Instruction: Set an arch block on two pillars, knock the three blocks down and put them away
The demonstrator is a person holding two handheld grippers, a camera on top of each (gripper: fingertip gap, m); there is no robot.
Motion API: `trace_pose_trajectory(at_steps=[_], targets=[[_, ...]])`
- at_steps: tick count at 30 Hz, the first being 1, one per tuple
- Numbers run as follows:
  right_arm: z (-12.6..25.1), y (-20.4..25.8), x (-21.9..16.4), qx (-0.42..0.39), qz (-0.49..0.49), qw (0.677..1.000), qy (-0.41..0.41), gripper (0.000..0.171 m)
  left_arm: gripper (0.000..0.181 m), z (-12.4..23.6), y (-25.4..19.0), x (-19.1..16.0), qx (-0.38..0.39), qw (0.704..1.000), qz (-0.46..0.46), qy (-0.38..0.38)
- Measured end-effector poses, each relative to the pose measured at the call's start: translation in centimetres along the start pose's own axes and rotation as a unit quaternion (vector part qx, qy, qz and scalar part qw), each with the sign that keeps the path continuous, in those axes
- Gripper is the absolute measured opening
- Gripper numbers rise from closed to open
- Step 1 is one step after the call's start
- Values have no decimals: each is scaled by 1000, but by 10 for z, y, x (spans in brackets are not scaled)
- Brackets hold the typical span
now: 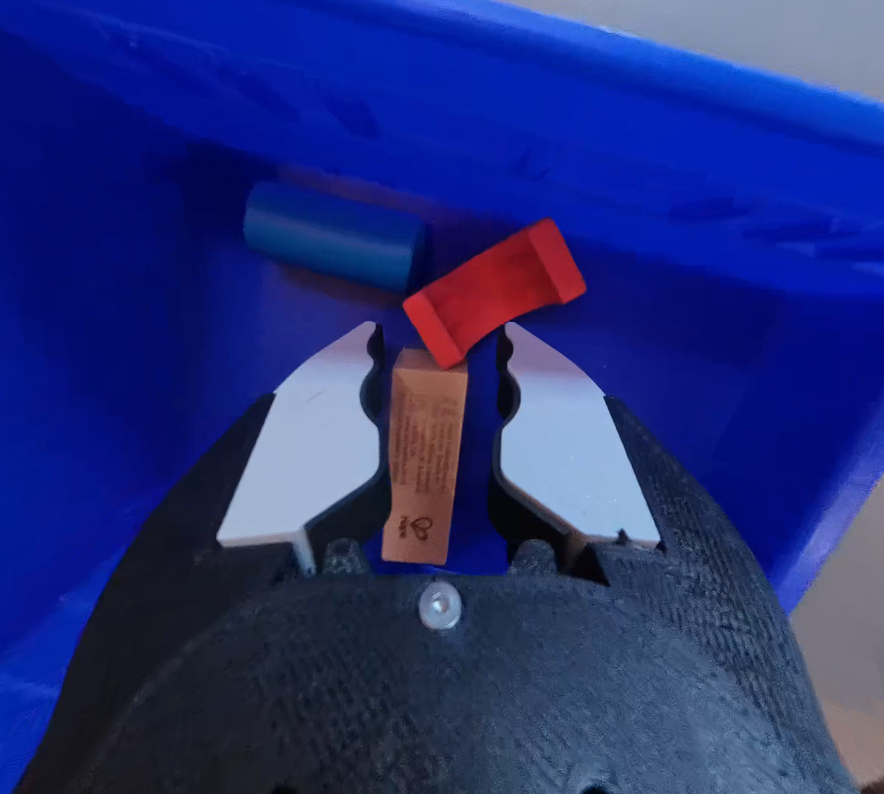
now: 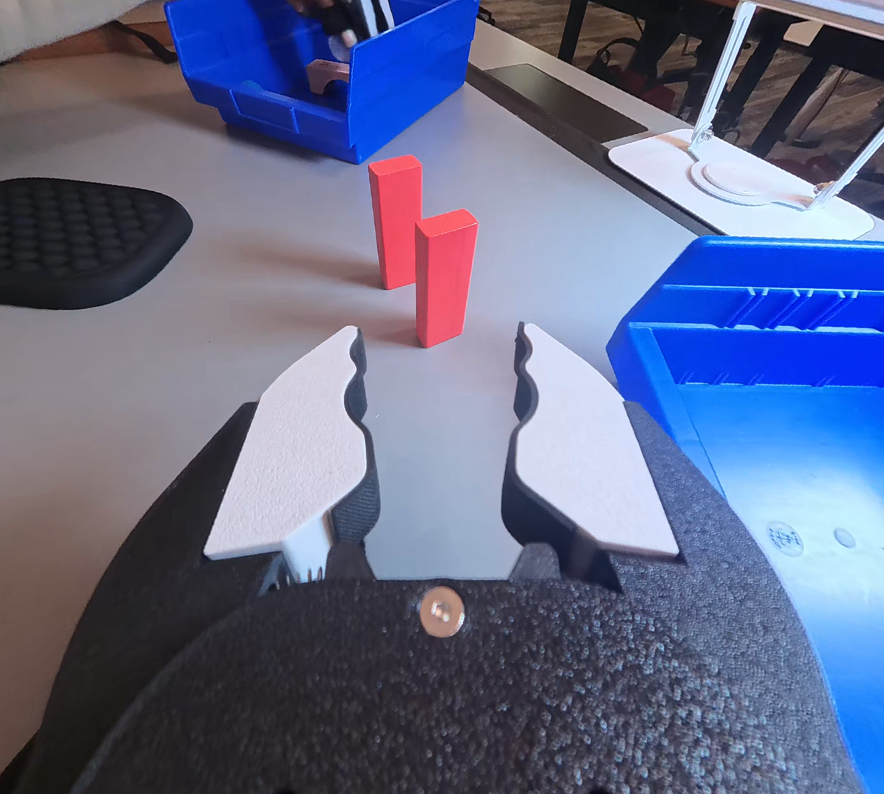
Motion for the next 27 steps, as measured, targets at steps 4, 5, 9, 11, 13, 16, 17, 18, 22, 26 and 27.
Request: trace_pose_trajectory(at_steps=[4, 5, 9, 11, 13, 16, 17, 18, 22, 26, 27], targets=[[-1, 0, -1, 0, 2, 1000, 4, 59, 22, -7, -1, 6, -38, 998, 40, 1], [-1, 0, -2, -2, 3, 1000, 5, 59, 17, -3, -3, 8, -39, 998, 39, -12], [-1, 2, 0, -3, 9, 1000, 3, 59, 16, 27, -12, 7, 12, 998, -3, -58], [0, 5, 2, 0, 9, 1000, -3, 59, 16, 52, -23, 9, 41, 992, -24, -116], [0, 10, 8, 16, 2, 1000, -18, 59, 15, 88, -48, 14, 71, 970, -71, -220], [0, 22, 22, 63, -15, 997, -43, 59, 15, 135, -104, 14, 139, 913, -141, -356], [-1, 28, 28, 81, -18, 995, -50, 59, 15, 148, -130, 13, 150, 888, -166, -402], [-2, 35, 34, 103, -22, 993, -56, 59, 15, 158, -155, 12, 160, 865, -183, -440], [-3, 73, 62, 246, -52, 964, -84, 59, 15, 179, -262, 6, 174, 754, -283, -567], [4, 107, 85, 443, -114, 883, -110, 61, 14, 176, -343, 2, 157, 665, -365, -633], [5, 111, 89, 479, -129, 861, -114, 61, 14, 173, -355, 2, 147, 655, -376, -639]])
Point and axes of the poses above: each gripper's, where its closed fingertips meet, z back along the fingers, x out of its top, y = z × x across the jaws, the point moved 3 cm from there along z, back along the fingers, and after that the axes turned 13 degrees about y, right-handed, at the moved point
